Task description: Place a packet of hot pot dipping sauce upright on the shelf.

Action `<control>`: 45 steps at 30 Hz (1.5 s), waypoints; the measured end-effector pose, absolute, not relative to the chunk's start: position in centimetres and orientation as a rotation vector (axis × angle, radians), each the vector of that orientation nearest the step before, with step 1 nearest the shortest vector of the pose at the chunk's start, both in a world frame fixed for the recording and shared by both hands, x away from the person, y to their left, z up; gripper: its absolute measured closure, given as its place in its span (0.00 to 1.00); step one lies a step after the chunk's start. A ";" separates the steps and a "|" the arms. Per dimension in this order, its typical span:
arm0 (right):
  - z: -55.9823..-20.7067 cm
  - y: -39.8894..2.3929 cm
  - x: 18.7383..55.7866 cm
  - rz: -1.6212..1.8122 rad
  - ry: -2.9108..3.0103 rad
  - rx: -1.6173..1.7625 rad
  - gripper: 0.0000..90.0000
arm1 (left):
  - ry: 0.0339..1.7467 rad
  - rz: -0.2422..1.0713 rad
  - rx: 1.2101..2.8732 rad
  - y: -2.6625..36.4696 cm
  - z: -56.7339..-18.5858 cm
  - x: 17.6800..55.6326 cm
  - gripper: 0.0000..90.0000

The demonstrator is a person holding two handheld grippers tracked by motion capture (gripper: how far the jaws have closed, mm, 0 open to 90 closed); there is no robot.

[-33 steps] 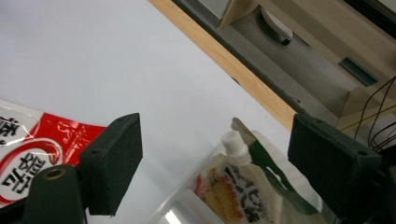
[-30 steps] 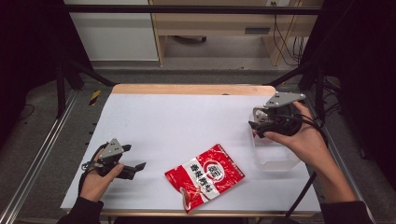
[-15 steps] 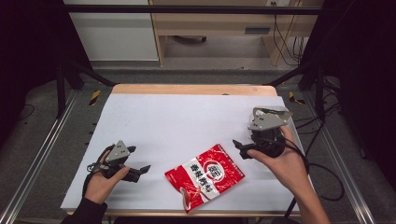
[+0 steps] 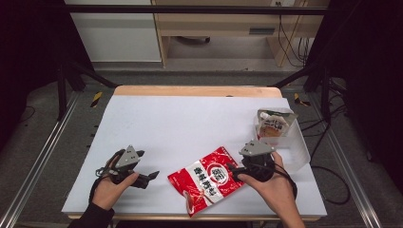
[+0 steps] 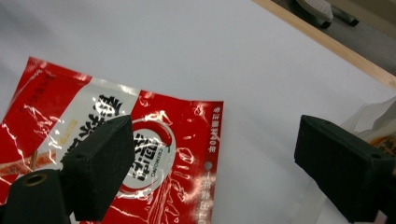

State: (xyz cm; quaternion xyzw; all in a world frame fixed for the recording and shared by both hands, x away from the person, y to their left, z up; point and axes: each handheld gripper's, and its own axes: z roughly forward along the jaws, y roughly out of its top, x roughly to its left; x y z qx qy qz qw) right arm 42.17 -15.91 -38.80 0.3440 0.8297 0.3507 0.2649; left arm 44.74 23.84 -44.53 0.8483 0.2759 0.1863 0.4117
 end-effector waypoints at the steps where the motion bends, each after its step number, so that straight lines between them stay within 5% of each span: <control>1: -39.2 -15.8 42.0 0.940 2.249 0.923 0.14 | 0.696 0.470 2.135 23.8 -44.6 44.8 0.08; 20: -44.4 -17.0 39.2 0.972 2.298 1.045 0.12 | 0.680 0.462 2.136 23.4 -44.5 44.6 0.08; 45: -46.6 -18.6 39.8 0.942 2.453 1.164 0.16 | 0.684 0.446 2.119 23.7 -44.4 44.7 0.08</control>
